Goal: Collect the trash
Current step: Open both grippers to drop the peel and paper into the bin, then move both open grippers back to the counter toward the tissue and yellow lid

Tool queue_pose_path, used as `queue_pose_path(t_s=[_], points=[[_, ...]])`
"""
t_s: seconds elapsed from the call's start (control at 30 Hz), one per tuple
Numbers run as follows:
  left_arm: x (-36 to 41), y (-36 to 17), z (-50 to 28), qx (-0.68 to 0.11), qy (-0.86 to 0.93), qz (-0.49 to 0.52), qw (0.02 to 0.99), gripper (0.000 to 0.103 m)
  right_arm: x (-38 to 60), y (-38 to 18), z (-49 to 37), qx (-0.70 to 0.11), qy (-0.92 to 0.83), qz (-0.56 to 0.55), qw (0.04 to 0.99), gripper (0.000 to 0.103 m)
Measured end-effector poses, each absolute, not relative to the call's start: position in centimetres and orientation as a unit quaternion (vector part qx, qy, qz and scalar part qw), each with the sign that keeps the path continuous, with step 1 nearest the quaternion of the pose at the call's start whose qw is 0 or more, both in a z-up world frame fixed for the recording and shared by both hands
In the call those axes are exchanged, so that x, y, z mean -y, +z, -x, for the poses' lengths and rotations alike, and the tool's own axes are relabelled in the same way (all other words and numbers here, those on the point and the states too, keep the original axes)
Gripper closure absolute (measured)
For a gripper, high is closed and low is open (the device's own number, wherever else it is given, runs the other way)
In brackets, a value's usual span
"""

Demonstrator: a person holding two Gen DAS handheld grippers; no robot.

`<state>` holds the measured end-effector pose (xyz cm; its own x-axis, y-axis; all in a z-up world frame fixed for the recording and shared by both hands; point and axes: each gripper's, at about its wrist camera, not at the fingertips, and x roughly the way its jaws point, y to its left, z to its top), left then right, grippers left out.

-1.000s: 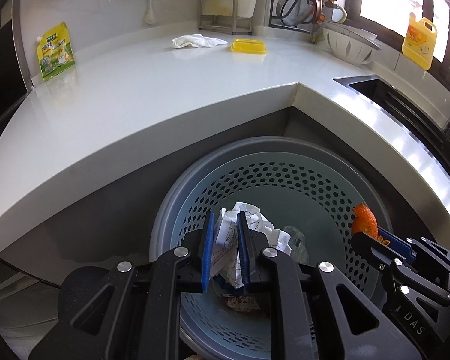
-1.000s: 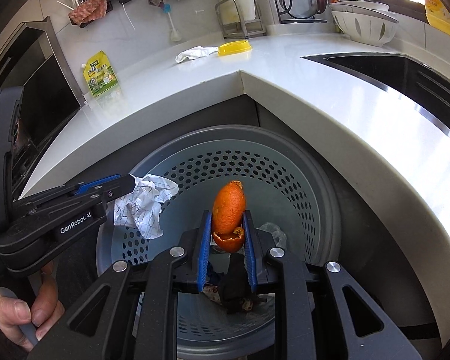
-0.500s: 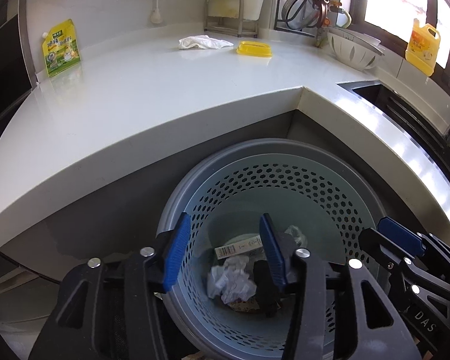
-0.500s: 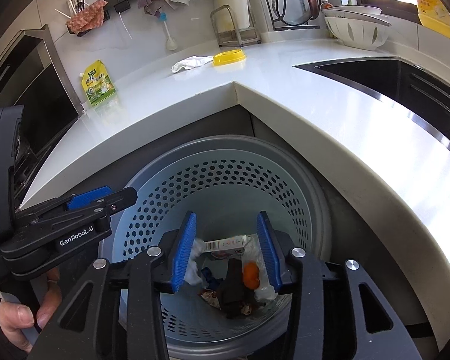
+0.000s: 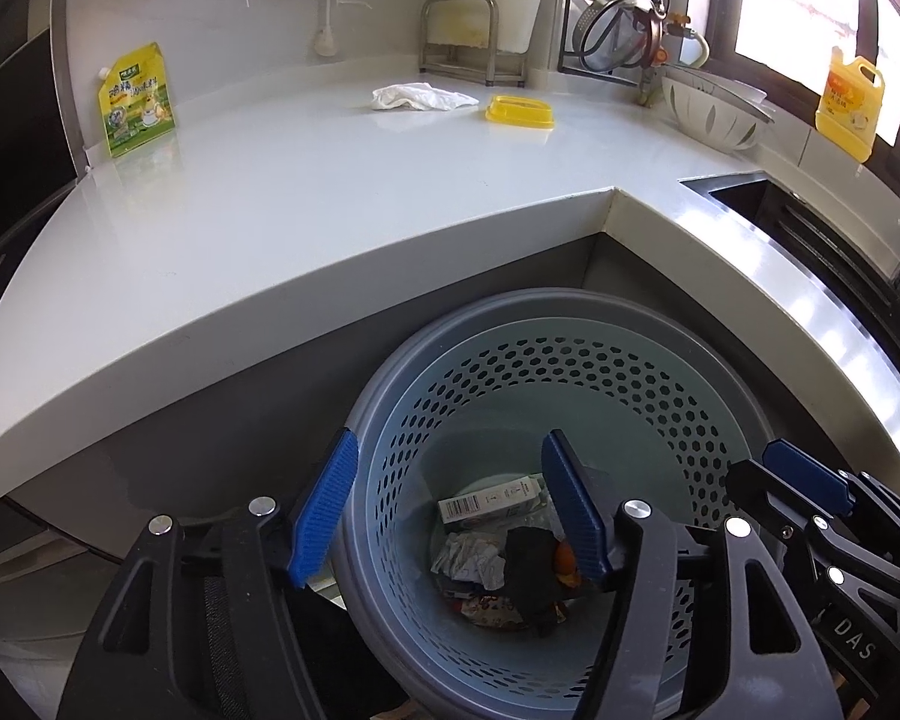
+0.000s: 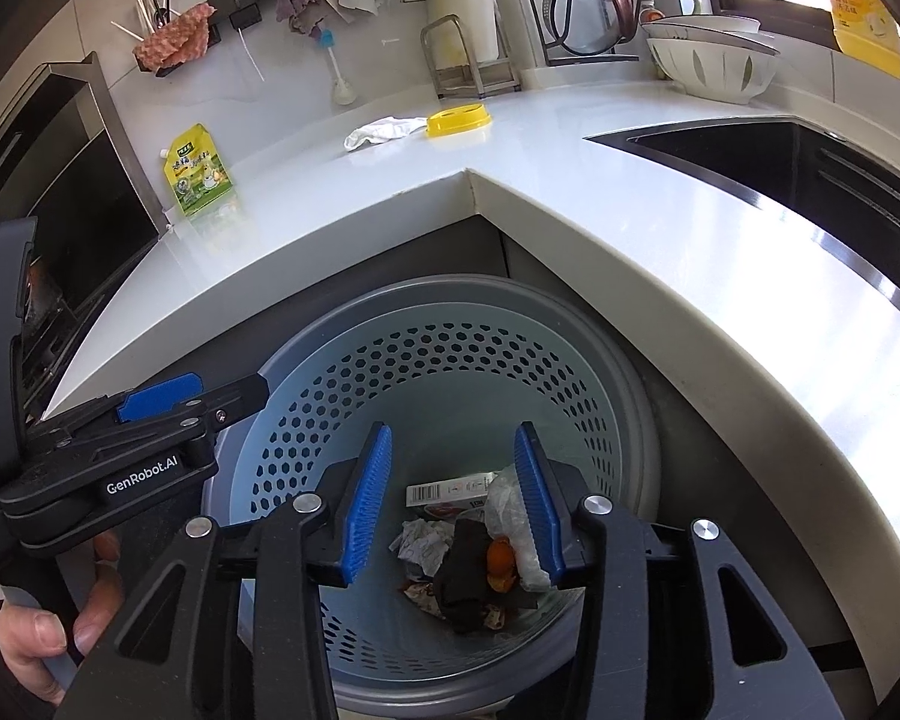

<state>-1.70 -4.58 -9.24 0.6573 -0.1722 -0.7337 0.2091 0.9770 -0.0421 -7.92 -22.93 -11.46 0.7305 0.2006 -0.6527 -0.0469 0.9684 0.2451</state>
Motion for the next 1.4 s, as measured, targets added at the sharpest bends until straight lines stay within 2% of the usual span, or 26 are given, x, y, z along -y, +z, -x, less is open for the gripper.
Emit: queue_pose_path(t_s=[0.2,0.3,0.43,0.57,0.63,0.73,0.8,0.87,0.93,1.07,1.4], points=[[4.3,-8.6,2.0,-0.392,-0.101,-0.022,0.914,0.035,22.8,-11.0,8.2,-0.354,0.068,-0.107,0.927,0.059],[4.0,-8.2,2.0,-0.388,-0.101,-0.016,0.916,0.031,22.8,-10.5,8.3,-0.348,0.065,-0.104,0.929,0.050],[3.6,-7.3,2.1,-0.378,-0.099,-0.011,0.920,0.030,23.0,-9.7,8.6,-0.338,0.061,-0.103,0.934,0.049],[3.3,-6.4,2.3,-0.366,-0.101,-0.002,0.925,0.023,23.2,-8.8,8.6,-0.330,0.059,-0.104,0.936,0.046],[3.3,-5.8,2.2,-0.357,-0.098,-0.007,0.929,0.023,23.2,-8.2,8.4,-0.323,0.058,-0.104,0.939,0.045],[3.3,-4.5,2.0,-0.341,-0.094,-0.013,0.935,0.022,23.5,-6.6,7.7,-0.309,0.058,-0.095,0.944,0.038],[3.1,-3.4,1.6,-0.329,-0.091,-0.010,0.940,0.015,23.7,-5.3,6.8,-0.299,0.056,-0.085,0.949,0.037],[2.8,-2.3,1.2,-0.317,-0.091,-0.005,0.944,0.012,24.1,-4.0,5.9,-0.286,0.055,-0.083,0.953,0.037],[2.7,-1.2,0.5,-0.305,-0.088,-0.003,0.948,0.012,24.5,-2.8,4.9,-0.276,0.055,-0.088,0.956,0.037],[2.5,1.0,-1.6,-0.285,-0.084,0.001,0.955,0.012,24.8,-0.7,2.7,-0.260,0.051,-0.084,0.961,0.028],[3.0,4.1,-7.9,-0.253,-0.072,-0.011,0.965,0.007,23.9,2.0,-3.5,-0.252,0.067,-0.060,0.963,0.027]])
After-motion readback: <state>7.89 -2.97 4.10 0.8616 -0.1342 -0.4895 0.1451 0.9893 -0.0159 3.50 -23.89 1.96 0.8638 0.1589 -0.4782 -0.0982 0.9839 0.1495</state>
